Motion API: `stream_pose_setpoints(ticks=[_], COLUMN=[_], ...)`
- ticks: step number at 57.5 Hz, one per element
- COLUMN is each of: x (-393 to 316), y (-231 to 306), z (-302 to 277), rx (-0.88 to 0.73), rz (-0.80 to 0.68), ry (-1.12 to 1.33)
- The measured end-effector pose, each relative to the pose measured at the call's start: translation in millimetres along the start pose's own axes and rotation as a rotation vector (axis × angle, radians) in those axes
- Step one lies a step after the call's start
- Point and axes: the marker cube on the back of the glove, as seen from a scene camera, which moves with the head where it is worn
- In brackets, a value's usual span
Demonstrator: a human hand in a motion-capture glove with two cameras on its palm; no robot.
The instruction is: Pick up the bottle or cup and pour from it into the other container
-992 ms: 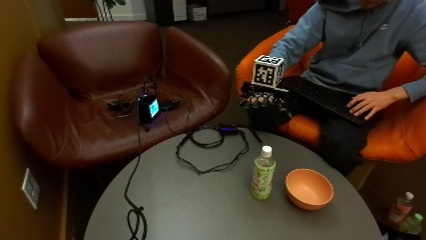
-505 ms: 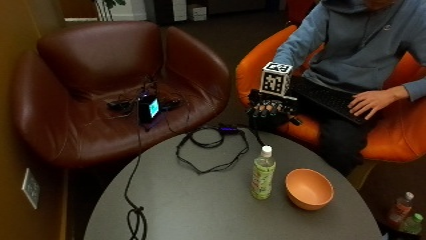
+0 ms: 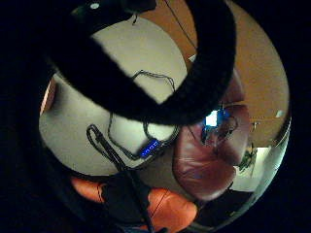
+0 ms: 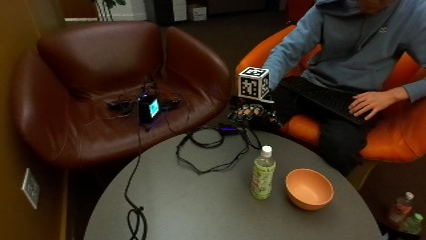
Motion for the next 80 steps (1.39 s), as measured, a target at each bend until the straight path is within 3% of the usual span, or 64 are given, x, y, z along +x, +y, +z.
stream_pose_setpoints(ticks=[35, 59, 80], x=[23, 12, 4], y=[-20, -25, -38], z=[39, 61, 84], rx=[0.057, 0.095, 0.024], rz=[-0.035, -0.024, -0.003], ry=[-0.16, -0.396, -0.591])
